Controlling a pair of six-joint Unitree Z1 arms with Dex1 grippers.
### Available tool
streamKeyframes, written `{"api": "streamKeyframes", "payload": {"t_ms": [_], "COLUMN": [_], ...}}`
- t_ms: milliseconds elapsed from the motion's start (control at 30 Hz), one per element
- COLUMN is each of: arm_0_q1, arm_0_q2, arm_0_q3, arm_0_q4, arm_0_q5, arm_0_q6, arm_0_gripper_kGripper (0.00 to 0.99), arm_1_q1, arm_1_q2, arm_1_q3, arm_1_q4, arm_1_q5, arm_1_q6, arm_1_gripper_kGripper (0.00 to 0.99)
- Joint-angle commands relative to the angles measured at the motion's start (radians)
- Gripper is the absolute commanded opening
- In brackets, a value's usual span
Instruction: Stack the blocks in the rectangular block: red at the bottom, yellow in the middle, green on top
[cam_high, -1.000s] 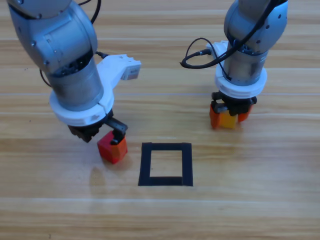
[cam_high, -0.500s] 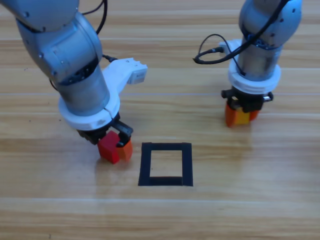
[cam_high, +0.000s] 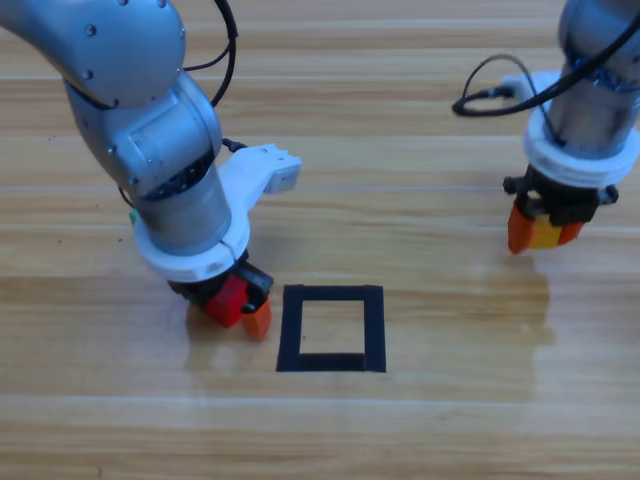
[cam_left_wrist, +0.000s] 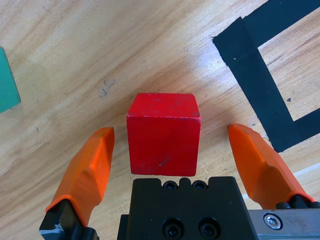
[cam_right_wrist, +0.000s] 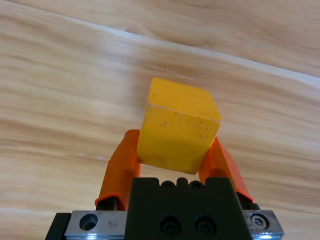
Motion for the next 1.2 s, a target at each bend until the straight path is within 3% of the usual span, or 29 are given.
{"api": "streamKeyframes", "payload": {"t_ms": [33,433,600,733,833,1033,1200], "arm_0_q1": [0.034,0.044,0.057,0.073,0.088,0.096,0.076], "arm_0_q2": [0.044,0.067,0.095,0.084,0.06,-0.011,-0.082], "arm_0_q3": [0.034,0.028,0.034,0.043,0.056,0.059,0.025], "arm_0_q4": [-0.033,-0.066,-0.073,-0.076,-0.074,-0.054,-0.011], "arm_0_q5": [-0.008,-0.006,-0.006,0.007,0.012,0.001,0.015], "arm_0_q6": [0.019,0.032,0.028,0.024,0.024,-0.021,-0.174], "arm_0_gripper_kGripper": [0.942,0.861,0.69,0.307,0.095,0.046,0.018], "arm_1_q1": [-0.031,-0.031,-0.031,-0.031,-0.031,-0.031,-0.031], "arm_1_q2": [-0.059,-0.076,-0.084,-0.105,-0.115,-0.115,-0.115], "arm_1_q3": [0.046,0.058,0.065,0.069,0.083,0.084,0.084], "arm_1_q4": [-0.033,-0.043,-0.051,-0.053,-0.065,-0.066,-0.066], "arm_1_q5": [0.043,0.06,0.074,0.08,0.083,0.091,0.1], "arm_1_q6": [-0.013,-0.02,-0.026,-0.03,-0.036,-0.04,-0.043], "arm_1_gripper_kGripper": [0.27,0.27,0.27,0.27,0.27,0.27,0.27]}}
